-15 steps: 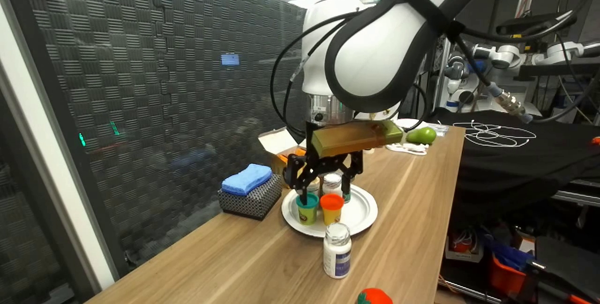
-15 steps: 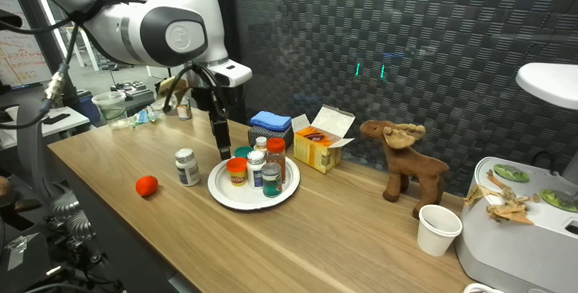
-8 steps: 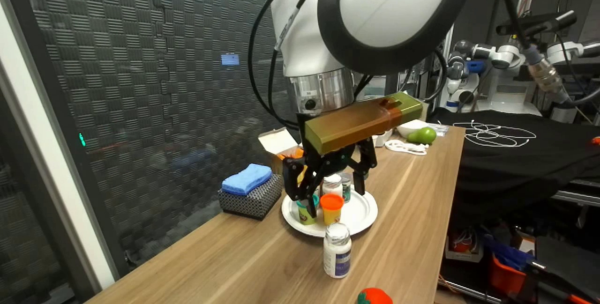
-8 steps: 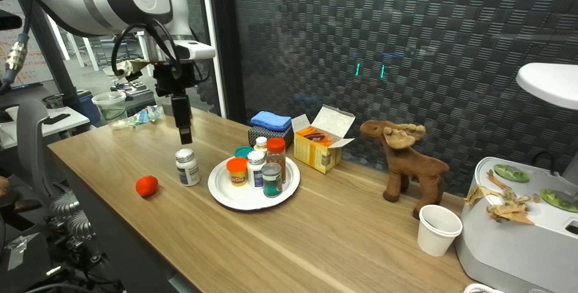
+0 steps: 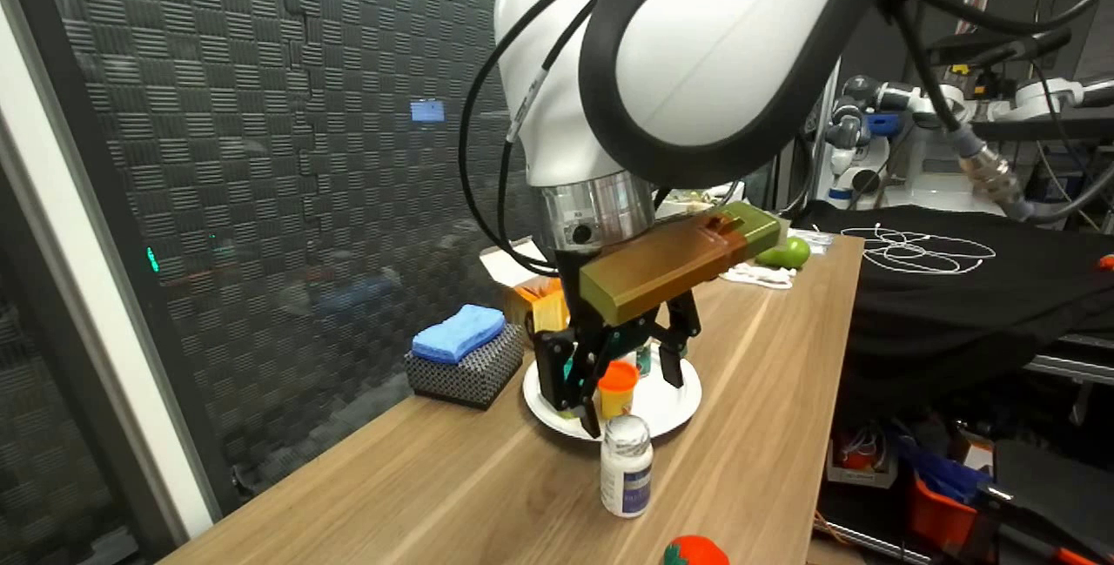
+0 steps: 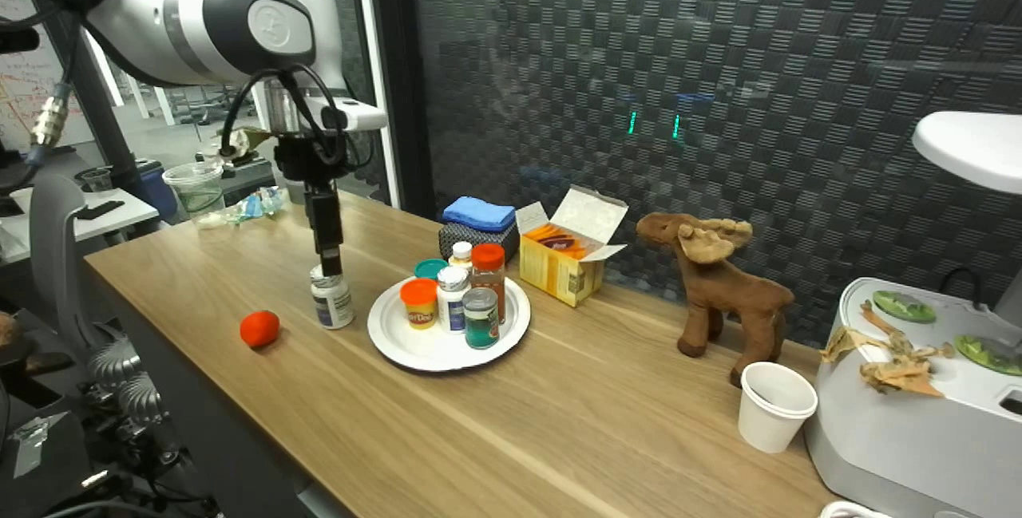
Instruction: Put the bottles on the red object on the plate
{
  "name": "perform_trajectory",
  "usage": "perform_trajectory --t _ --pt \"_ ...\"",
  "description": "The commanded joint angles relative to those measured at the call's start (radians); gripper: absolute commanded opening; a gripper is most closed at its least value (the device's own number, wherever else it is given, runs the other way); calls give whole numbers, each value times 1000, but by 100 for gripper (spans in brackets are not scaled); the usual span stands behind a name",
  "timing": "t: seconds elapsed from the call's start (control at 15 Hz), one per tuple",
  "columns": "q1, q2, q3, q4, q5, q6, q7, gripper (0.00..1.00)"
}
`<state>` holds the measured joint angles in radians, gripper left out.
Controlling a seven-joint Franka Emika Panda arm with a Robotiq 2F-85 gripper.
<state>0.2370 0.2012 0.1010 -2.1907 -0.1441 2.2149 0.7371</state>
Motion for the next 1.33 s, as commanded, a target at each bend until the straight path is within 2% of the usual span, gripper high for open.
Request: perform_trajectory --t 0.0,0.27,0.8,1.27 --pt "-24 56 2 34 29 46 -86 100" --pt "-20 86 6 46 48 75 -160 100" --pt "26 46 10 16 31 57 -127 100" --pt "30 36 9 -16 55 78 -113 100"
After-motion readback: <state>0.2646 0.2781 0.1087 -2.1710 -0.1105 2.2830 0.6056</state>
